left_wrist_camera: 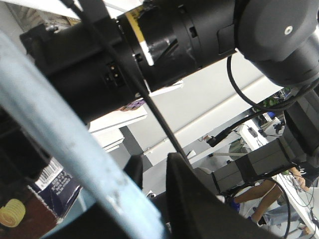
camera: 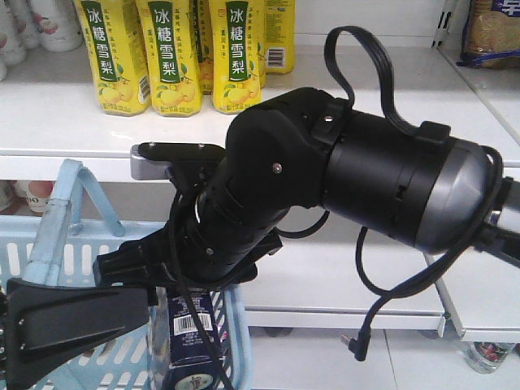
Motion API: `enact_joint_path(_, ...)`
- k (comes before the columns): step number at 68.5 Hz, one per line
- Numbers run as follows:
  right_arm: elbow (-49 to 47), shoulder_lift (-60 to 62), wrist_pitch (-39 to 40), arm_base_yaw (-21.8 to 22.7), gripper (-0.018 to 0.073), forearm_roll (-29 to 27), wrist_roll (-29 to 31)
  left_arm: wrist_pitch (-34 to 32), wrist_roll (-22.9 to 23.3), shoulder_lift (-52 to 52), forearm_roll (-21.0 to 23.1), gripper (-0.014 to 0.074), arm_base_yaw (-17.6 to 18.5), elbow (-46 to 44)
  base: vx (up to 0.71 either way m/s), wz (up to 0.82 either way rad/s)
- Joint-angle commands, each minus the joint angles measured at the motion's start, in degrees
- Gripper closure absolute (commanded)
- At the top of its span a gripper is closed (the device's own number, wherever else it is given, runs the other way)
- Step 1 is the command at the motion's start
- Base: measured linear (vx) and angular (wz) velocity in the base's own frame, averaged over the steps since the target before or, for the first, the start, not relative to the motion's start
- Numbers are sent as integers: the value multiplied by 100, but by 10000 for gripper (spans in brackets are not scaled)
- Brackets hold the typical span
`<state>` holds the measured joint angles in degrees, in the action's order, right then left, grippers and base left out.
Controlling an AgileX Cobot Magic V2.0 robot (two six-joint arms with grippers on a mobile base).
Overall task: Left arm holds basket, right arm returns cookies
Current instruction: 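Close the right gripper on the top of the Chocofello box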
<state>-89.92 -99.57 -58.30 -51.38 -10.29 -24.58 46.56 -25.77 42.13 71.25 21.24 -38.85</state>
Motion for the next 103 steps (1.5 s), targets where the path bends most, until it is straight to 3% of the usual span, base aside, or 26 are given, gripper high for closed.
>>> enact_joint_path(1, -190, 176, 63, -59, 16, -43, 16, -204, -95, -35, 471, 603, 32, -183, 0, 0)
enact_joint_path(20, -190, 29, -11, -120, 50, -93, 21, -204, -95, -35, 478, 603, 32, -183, 0, 0)
enact_joint_path(49, -190, 29, -79, -114, 321, -106, 64, -204, -95, -35, 478, 603, 32, -183, 0, 0)
enact_joint_path(70, -190, 94, -149, -102, 319, 123, 64, -204, -95, -35, 478, 603, 32, -183, 0, 0)
enact_joint_path(91, -190, 590, -151, -102, 314, 786, -295, -204, -95, -35, 478, 603, 32, -183, 0, 0)
enact_joint_path(103, -190, 1058, -134, -102, 315, 795, -302, -204, -95, -35, 478, 603, 32, -183, 0, 0)
